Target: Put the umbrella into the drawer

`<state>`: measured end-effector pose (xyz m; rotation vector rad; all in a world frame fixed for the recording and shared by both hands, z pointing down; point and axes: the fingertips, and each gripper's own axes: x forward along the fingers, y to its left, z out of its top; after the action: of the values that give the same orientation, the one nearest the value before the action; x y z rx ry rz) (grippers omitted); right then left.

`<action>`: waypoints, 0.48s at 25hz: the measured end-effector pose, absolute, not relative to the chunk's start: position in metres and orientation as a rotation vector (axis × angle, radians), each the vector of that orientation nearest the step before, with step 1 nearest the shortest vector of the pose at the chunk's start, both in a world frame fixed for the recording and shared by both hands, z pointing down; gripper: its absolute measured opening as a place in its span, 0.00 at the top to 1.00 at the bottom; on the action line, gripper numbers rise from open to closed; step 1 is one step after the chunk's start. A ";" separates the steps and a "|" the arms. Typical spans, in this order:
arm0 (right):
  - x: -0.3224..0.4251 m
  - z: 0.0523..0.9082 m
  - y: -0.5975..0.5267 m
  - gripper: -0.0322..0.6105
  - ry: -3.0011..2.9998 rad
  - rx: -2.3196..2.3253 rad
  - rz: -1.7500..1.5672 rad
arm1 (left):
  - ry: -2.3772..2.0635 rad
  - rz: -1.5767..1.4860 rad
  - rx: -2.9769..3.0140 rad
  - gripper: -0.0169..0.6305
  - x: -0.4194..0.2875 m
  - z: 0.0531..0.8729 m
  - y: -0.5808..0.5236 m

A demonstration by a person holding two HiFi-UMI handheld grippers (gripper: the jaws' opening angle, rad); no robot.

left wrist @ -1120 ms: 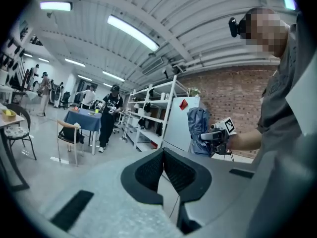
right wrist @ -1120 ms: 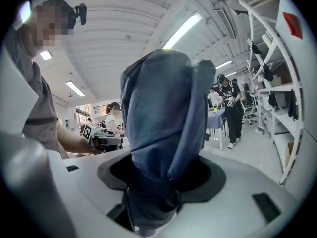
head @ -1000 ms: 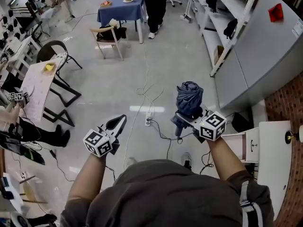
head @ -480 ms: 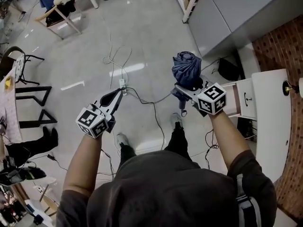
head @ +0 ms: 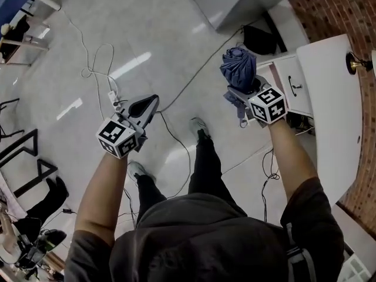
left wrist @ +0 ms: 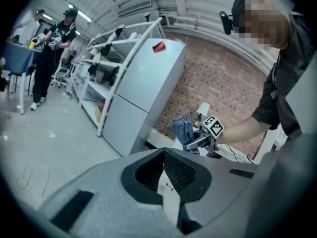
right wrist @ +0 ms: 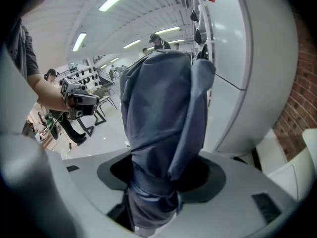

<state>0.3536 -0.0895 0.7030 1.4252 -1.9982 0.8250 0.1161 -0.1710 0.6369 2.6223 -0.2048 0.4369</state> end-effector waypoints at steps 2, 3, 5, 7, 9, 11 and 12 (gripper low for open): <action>0.392 0.733 -0.075 0.55 -1.935 1.455 0.858 | -0.153 0.459 2.609 0.96 0.148 0.662 -0.165; 0.411 0.748 -0.069 0.55 -1.907 1.471 0.877 | -0.134 0.469 2.603 0.96 0.162 0.674 -0.163; 0.445 0.778 -0.056 0.55 -1.850 1.505 0.925 | -0.102 0.486 2.587 0.96 0.189 0.698 -0.159; 0.476 0.809 -0.039 0.55 -1.791 1.540 0.988 | -0.064 0.504 2.566 0.96 0.214 0.720 -0.151; 0.505 0.838 -0.022 0.55 -1.734 1.580 1.061 | -0.022 0.522 2.546 0.96 0.239 0.741 -0.142; 0.530 0.868 -0.008 0.55 -1.684 1.623 1.132 | 0.012 0.538 2.529 0.96 0.260 0.759 -0.135; 0.540 0.882 0.000 0.55 -1.660 1.645 1.169 | 0.027 0.546 2.522 0.96 0.270 0.768 -0.132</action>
<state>0.5397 -0.0004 0.8820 1.6455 -1.6598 1.1685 0.2697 -0.1324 0.7678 2.5217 0.0273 0.5459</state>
